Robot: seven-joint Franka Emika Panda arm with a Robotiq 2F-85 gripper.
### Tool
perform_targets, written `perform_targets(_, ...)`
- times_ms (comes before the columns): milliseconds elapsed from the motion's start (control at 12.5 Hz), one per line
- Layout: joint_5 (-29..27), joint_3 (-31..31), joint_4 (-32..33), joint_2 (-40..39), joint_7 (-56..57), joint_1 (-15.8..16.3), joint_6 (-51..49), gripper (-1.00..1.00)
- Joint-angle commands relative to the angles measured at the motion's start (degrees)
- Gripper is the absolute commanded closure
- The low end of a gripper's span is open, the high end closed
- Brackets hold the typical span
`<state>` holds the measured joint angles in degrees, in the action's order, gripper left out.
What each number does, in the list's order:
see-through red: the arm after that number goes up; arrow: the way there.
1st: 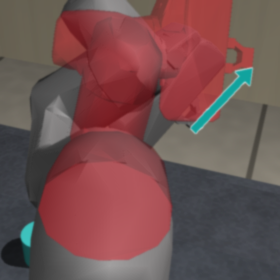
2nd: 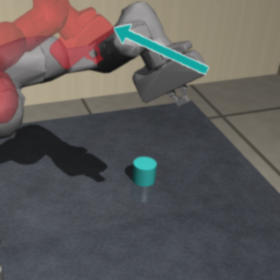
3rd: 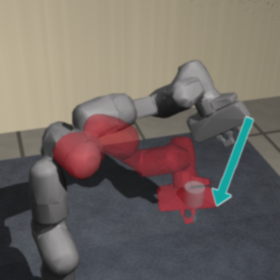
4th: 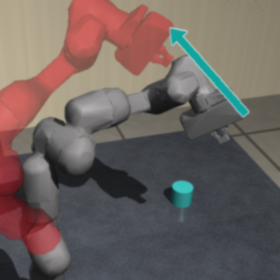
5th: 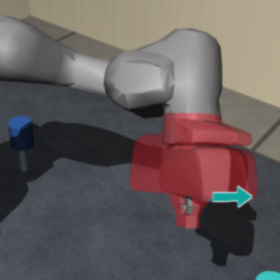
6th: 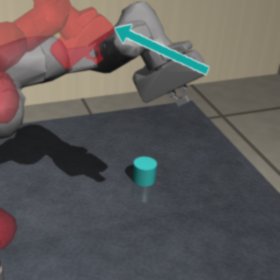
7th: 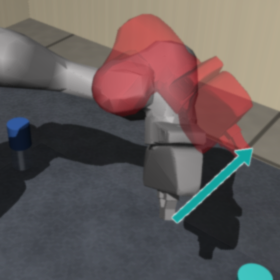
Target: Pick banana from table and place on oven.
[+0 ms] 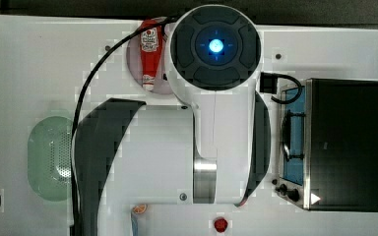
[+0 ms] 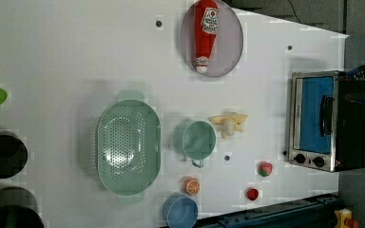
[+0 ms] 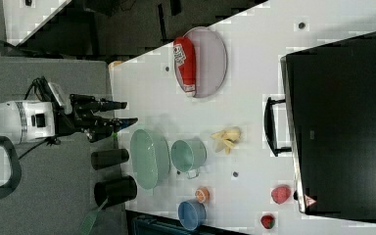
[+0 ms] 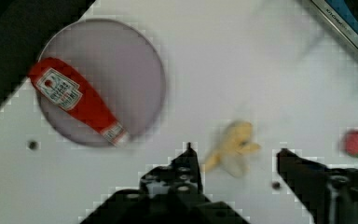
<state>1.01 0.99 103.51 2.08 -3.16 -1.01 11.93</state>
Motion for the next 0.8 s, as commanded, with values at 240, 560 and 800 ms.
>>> perform_targets(240,-1.87,2.98,16.24,24.28,3.98,-5.07,-9.06,-1.00)
perform_targets(560,-1.86,3.16,17.62,21.96,3.98,-5.00,-7.09,-1.00)
perform_targets(800,-1.86,3.41,20.57,16.65,3.98,-4.88,0.62,-1.00)
